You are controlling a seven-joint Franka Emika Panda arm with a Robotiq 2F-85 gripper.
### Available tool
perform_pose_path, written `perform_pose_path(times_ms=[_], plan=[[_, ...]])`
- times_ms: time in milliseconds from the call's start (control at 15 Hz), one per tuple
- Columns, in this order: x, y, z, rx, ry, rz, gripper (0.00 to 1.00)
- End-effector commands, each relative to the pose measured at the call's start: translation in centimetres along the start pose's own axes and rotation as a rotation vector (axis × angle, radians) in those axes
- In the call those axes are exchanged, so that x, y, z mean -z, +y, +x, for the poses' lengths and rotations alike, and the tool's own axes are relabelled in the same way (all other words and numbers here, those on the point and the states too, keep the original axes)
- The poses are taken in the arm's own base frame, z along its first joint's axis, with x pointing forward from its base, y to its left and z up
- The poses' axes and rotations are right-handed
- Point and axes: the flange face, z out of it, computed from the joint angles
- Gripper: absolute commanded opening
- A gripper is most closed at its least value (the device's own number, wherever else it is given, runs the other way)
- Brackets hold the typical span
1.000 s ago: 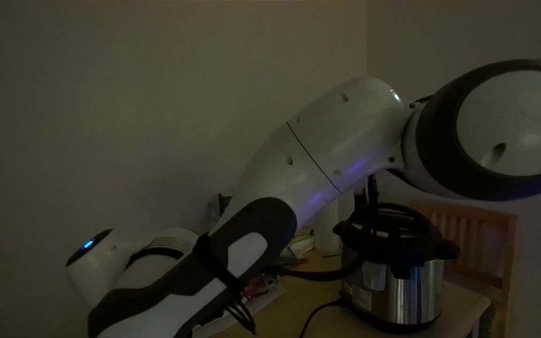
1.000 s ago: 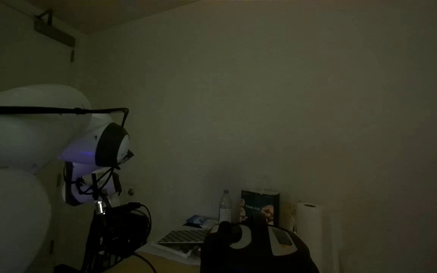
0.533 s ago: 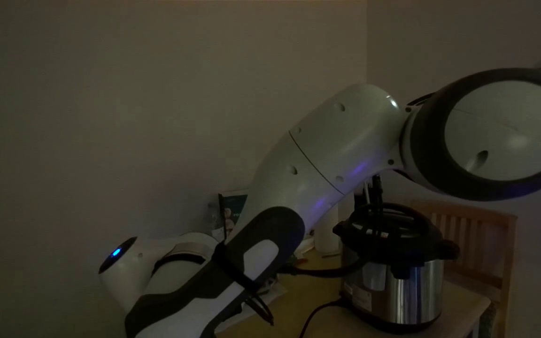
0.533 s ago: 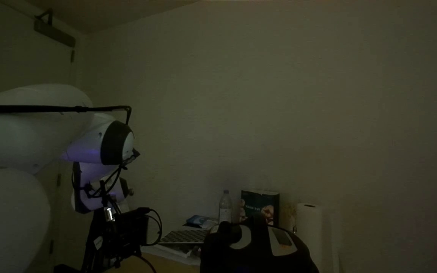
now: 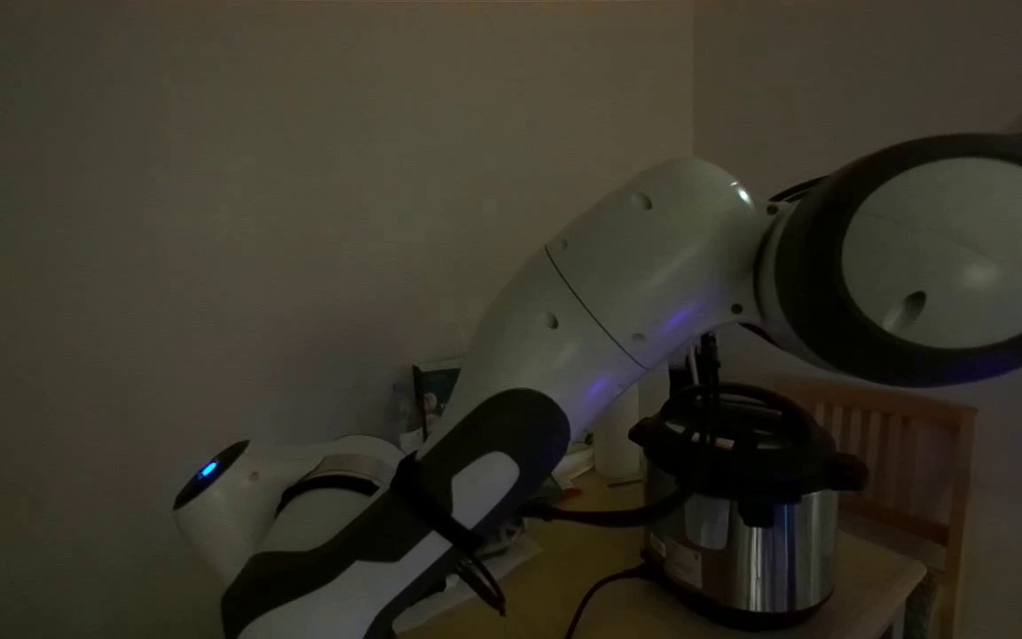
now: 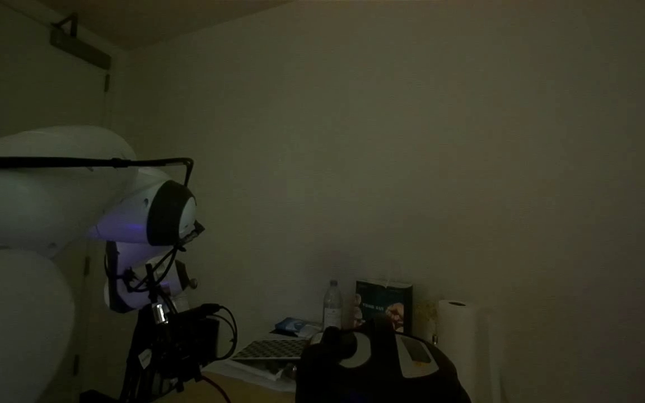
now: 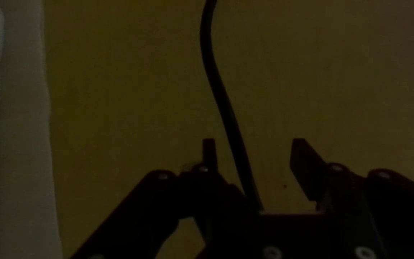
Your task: Put the cable on the cooker then remove it.
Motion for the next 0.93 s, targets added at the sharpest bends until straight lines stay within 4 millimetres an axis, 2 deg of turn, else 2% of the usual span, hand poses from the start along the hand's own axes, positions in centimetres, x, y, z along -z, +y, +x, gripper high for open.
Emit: perform_pose_path(times_ms=[0, 267, 467, 533, 667, 867], plan=[[0.5, 0.2, 0.2, -0.001, 0.047, -0.004, 0.26], [1.1, 0.1, 0.6, -0.006, 0.095, -0.016, 0.02], [1.4, 0.0, 0.7, -0.013, 0.112, -0.027, 0.0], [1.6, 0.0, 0.7, -0.019, 0.113, -0.029, 0.02], [2.5, -0.5, 0.5, -0.048, 0.074, -0.031, 0.02], [5.9, -2.5, -0.9, -0.108, 0.001, -0.06, 0.02]])
